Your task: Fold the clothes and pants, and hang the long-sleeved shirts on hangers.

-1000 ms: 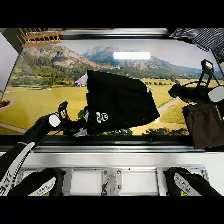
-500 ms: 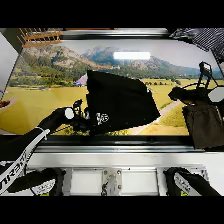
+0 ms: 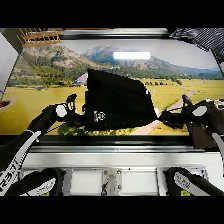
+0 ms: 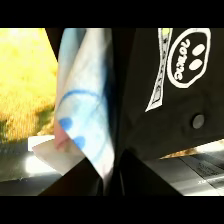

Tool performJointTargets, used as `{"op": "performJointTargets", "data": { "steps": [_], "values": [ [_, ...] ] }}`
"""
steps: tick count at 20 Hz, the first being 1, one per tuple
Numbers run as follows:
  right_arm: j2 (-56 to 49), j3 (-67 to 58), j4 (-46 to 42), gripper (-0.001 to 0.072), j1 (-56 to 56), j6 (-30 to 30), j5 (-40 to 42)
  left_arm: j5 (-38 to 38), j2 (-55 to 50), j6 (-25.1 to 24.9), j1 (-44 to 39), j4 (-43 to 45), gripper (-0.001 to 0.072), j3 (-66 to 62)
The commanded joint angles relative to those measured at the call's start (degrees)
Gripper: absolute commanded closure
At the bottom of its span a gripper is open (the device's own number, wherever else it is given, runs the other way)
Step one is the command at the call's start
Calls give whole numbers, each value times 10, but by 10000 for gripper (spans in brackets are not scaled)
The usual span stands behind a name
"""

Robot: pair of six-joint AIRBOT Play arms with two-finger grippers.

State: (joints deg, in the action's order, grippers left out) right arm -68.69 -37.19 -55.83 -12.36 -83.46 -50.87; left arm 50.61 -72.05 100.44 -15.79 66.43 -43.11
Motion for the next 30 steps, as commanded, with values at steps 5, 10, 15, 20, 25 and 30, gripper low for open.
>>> {"op": "performJointTargets", "data": {
  "steps": [5, 10, 15, 20, 25, 30],
  "values": [
    [-75, 34, 205, 239, 49, 73, 180, 2, 5, -2, 3, 0, 693, -1],
    [-80, 34, 206, 637, 79, 108, 203, 2, 5, -2, 3, 0, 694, -1],
    [-40, -7, 130, 679, 78, 136, 153, -11, 38, -2, 18, 7, 694, -7],
    [67, -253, -5, 679, 79, 136, -29, 37, 184, -2, 105, 9, 694, -202],
    [173, -468, -1, 679, 89, 105, -103, 14, 312, -7, 111, 10, 694, -431],
    [291, -492, 9, 679, 89, 69, -165, 14, 409, -5, 111, 11, 694, -494]
  ]
}}
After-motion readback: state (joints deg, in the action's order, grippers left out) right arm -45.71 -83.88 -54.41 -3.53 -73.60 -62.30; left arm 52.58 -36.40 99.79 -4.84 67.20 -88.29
